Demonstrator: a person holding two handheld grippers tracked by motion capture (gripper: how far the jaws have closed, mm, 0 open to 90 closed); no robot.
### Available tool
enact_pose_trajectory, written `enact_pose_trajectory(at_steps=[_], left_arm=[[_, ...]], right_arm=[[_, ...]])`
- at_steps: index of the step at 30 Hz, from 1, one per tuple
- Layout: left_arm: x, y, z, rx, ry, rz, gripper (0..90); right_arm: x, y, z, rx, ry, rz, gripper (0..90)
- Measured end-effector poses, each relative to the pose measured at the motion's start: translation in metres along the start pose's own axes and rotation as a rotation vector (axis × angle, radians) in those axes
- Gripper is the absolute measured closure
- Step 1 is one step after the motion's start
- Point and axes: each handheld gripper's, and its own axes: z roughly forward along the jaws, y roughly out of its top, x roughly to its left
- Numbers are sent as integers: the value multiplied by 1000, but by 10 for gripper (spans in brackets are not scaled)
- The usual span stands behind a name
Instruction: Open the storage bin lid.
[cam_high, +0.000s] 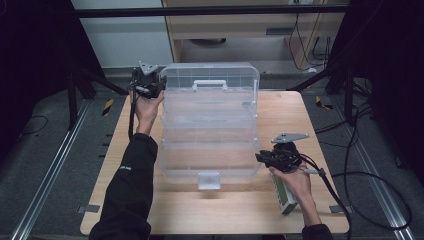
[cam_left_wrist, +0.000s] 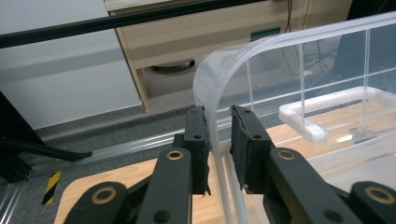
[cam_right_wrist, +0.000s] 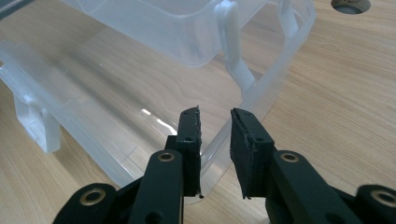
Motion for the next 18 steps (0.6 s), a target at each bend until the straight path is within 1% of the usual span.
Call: enact_pose_trajectory(at_steps=[2, 4, 8, 9, 10, 11, 12, 14, 15, 16, 17, 18], left_arm=[[1, 0, 2, 8, 0, 4, 756], [3, 0, 4, 25, -9, 5, 747], [8, -1, 6, 49, -27, -8, 727], [9, -1, 6, 51, -40, -12, 719], [11, -2, 6, 50, -61, -18, 713], [12, -2, 5, 52, -64, -18, 702], [12, -3, 4, 56, -48, -9, 694], [15, -5, 0, 48, -47, -24, 695], [17, -5, -4, 46, -40, -32, 695], [19, -7, -9, 37, -40, -43, 698], [21, -8, -14, 37, -41, -50, 699], [22, -10, -20, 32, -33, -51, 697]], right_arm=[[0, 0, 0, 2, 0, 0, 735], [0, 0, 0, 1, 0, -1, 737], [0, 0, 0, 3, -3, 0, 738], [0, 0, 0, 3, -4, 0, 739], [0, 0, 0, 3, -5, -3, 739], [0, 0, 0, 6, -7, -1, 740], [0, 1, 0, 7, -7, -3, 740], [0, 1, 0, 11, -6, 1, 734], [-1, 1, -1, 19, 2, 8, 755], [-1, 1, 0, 9, -7, 12, 749], [-1, 2, 0, 9, -3, 12, 749], [0, 2, 0, 14, -6, 7, 750]])
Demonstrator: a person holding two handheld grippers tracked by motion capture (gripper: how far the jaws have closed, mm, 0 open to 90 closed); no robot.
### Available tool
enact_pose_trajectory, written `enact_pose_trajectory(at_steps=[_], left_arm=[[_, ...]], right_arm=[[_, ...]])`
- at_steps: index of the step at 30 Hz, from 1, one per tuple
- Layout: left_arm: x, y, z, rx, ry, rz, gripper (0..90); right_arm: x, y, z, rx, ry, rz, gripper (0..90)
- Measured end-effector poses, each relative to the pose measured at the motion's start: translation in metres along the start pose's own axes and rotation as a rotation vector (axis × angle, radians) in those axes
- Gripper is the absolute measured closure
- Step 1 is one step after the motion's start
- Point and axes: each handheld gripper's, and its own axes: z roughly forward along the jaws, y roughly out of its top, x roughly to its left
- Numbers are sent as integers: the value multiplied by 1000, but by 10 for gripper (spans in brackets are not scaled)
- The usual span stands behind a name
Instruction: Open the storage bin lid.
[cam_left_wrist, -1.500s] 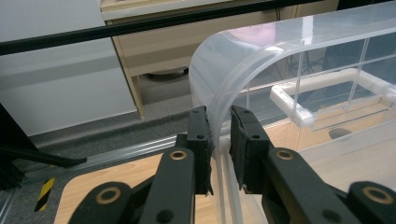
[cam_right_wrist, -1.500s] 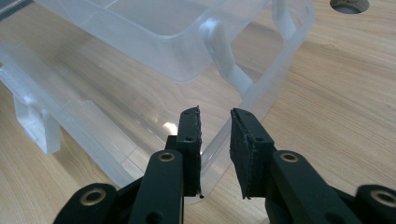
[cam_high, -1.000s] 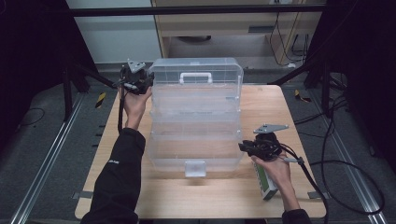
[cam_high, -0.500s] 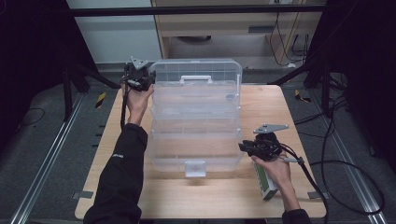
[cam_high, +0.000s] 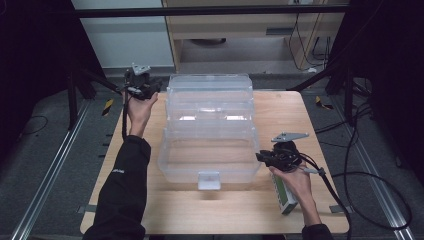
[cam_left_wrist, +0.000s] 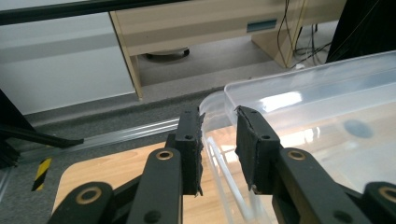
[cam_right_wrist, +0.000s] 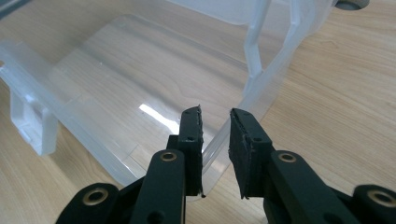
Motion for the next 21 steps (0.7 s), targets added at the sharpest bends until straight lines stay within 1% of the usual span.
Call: enact_pose_trajectory(at_steps=[1, 2, 3, 4, 7, 11, 14, 15, 17, 21], left_arm=[[1, -2, -6, -4, -7, 1, 694], [2, -5, -12, -9, -12, 0, 686], [2, -7, -18, 0, -6, 7, 679], [2, -10, -25, -5, -11, 10, 672], [3, -18, -45, -18, -31, 17, 651], [2, -29, -70, -2, -44, 52, 629], [1, -38, -86, 8, -68, 57, 609], [0, -42, -91, 2, -77, 55, 606], [-1, -51, -101, 4, -92, 42, 597], [-6, -73, -114, 27, -123, 50, 584]], right_arm=[[1, 0, 0, 2, -6, -6, 750], [1, 0, 0, 3, -5, -3, 750], [1, 0, 0, 1, -6, -3, 750], [1, 0, 0, 1, -6, -4, 750], [1, 0, 0, -2, -5, -7, 749], [0, 0, 0, -3, -3, -10, 747], [0, 0, 0, -5, -1, -9, 746], [0, 0, 0, -6, -2, -9, 746], [0, -1, 0, -6, -2, -6, 746], [0, -1, 0, -7, -4, -4, 746]])
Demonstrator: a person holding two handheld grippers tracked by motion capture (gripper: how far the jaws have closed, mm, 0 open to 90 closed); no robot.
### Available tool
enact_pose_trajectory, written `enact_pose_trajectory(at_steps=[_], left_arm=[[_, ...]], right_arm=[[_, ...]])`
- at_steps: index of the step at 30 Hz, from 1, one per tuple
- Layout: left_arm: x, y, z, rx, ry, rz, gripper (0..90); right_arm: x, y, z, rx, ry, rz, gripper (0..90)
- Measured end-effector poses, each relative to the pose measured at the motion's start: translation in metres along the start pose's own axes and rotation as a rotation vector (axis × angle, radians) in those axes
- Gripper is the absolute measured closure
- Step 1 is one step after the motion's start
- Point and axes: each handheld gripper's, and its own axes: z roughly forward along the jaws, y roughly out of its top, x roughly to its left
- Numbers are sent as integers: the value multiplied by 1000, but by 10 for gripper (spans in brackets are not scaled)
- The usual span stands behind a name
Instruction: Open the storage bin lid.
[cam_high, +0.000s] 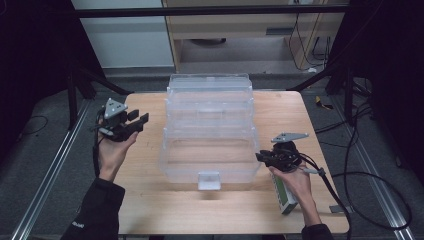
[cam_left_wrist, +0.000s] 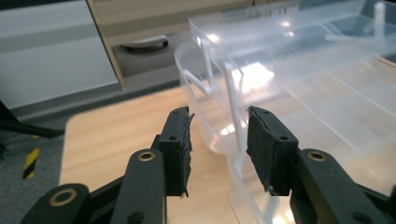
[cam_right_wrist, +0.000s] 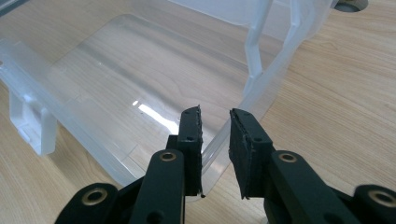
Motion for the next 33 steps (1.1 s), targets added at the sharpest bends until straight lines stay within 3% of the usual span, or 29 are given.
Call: enact_pose_trajectory(at_steps=[10, 16, 20, 26, 31, 33], left_arm=[[-9, -42, -7, 58, -19, 6, 555], [-21, -59, 1, 105, -52, 16, 555], [-28, -65, 8, 145, -77, 42, 584], [-40, -73, 19, 210, -78, 73, 598], [-44, -78, 26, 239, -104, 64, 654], [-45, -78, 26, 242, -96, 64, 666]], right_arm=[[1, -1, 0, -6, -5, 5, 744], [1, -1, 0, -7, -7, 8, 744], [1, -1, 0, -11, -7, 5, 742], [2, -2, 1, -14, -11, 5, 742], [2, -2, 1, -13, -12, 4, 741], [1, -1, 1, -13, -11, 4, 742]])
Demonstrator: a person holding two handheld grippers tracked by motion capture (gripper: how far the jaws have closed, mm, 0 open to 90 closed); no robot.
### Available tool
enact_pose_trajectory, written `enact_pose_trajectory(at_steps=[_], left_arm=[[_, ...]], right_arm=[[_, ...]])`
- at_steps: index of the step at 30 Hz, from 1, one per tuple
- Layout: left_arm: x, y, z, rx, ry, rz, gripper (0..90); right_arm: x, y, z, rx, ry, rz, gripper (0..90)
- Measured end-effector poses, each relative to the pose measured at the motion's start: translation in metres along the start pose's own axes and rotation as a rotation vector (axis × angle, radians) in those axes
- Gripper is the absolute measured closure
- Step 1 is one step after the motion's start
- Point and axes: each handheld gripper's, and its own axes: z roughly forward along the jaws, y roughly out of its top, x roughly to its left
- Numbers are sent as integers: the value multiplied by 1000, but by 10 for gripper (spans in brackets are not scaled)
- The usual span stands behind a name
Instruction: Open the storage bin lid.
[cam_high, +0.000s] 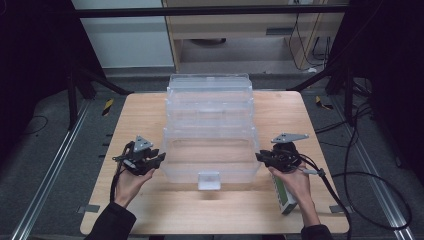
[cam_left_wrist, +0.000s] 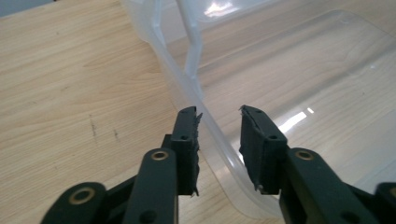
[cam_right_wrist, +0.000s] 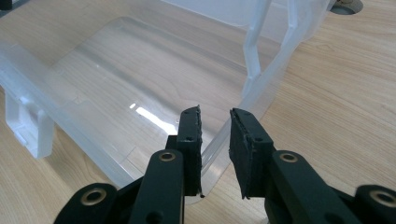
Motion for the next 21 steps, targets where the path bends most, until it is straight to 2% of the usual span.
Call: enact_pose_trajectory(at_steps=[6, 13, 19, 21], left_arm=[[-2, -1, -1, -11, 6, -23, 682], [-4, 1, -2, -15, 17, 1, 710], [-2, 0, -3, -27, 25, 0, 658], [-1, 1, -6, -36, 31, 3, 637]], right_arm=[[0, 0, 0, 2, 2, -4, 742], [-1, 0, 0, 1, -9, -5, 744], [0, 1, 0, 4, -14, -7, 740], [0, 1, 0, -4, -31, -9, 710]])
